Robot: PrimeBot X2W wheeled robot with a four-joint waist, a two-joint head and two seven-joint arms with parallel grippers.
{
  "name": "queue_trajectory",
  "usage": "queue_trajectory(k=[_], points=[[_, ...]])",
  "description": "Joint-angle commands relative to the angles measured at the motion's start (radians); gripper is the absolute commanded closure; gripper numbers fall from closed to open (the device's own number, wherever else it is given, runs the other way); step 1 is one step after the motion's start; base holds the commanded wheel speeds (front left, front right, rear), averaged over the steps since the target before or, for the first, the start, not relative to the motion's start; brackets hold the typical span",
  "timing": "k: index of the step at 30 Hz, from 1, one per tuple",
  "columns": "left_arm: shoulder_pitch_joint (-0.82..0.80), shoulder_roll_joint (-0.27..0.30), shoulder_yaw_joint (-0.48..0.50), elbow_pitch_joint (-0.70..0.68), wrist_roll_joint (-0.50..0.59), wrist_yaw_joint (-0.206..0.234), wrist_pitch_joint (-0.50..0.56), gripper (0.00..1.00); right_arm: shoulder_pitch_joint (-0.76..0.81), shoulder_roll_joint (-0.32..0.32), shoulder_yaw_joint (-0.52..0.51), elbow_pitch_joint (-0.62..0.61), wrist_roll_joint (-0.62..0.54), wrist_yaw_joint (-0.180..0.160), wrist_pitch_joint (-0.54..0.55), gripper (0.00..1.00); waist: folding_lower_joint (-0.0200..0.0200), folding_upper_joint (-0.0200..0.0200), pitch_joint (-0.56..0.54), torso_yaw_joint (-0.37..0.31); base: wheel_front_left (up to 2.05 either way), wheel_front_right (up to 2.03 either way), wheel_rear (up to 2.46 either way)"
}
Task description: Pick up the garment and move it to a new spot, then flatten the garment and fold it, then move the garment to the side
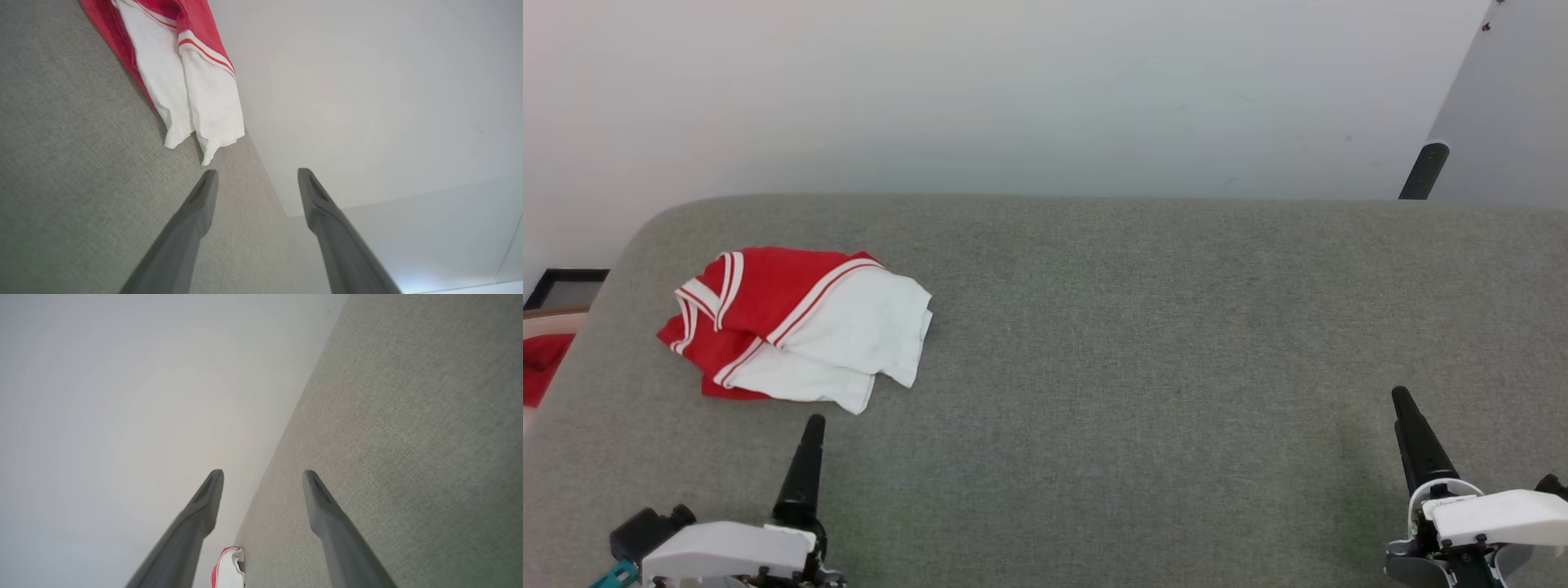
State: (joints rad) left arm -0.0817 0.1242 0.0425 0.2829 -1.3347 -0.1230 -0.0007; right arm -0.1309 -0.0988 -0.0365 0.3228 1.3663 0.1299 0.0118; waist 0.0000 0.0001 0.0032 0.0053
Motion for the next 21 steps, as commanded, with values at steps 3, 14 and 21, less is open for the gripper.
queue_trajectory(k=[3, 14, 21], points=[[-0.029, 0.018, -0.006, -0.015, 0.089, 0.009, -0.019, 0.00, -0.038, -0.018, 0.012, -0.005, -0.081, 0.000, -0.021, 0.00, 0.0000, -0.0001, 0.000, 0.001, 0.00, 0.00, 0.00], [-0.018, 0.037, -0.011, -0.041, 0.339, 0.020, -0.059, 0.00, -0.054, -0.032, 0.026, 0.006, -0.304, 0.001, -0.059, 0.00, 0.0000, -0.0001, 0.001, 0.002, 0.00, 0.00, 0.00], [-0.013, 0.050, -0.022, -0.039, 0.480, 0.023, -0.083, 0.00, -0.062, -0.032, 0.021, 0.005, -0.452, 0.001, -0.075, 0.00, 0.0000, -0.0001, 0.002, 0.003, 0.00, 0.00, 0.00]])
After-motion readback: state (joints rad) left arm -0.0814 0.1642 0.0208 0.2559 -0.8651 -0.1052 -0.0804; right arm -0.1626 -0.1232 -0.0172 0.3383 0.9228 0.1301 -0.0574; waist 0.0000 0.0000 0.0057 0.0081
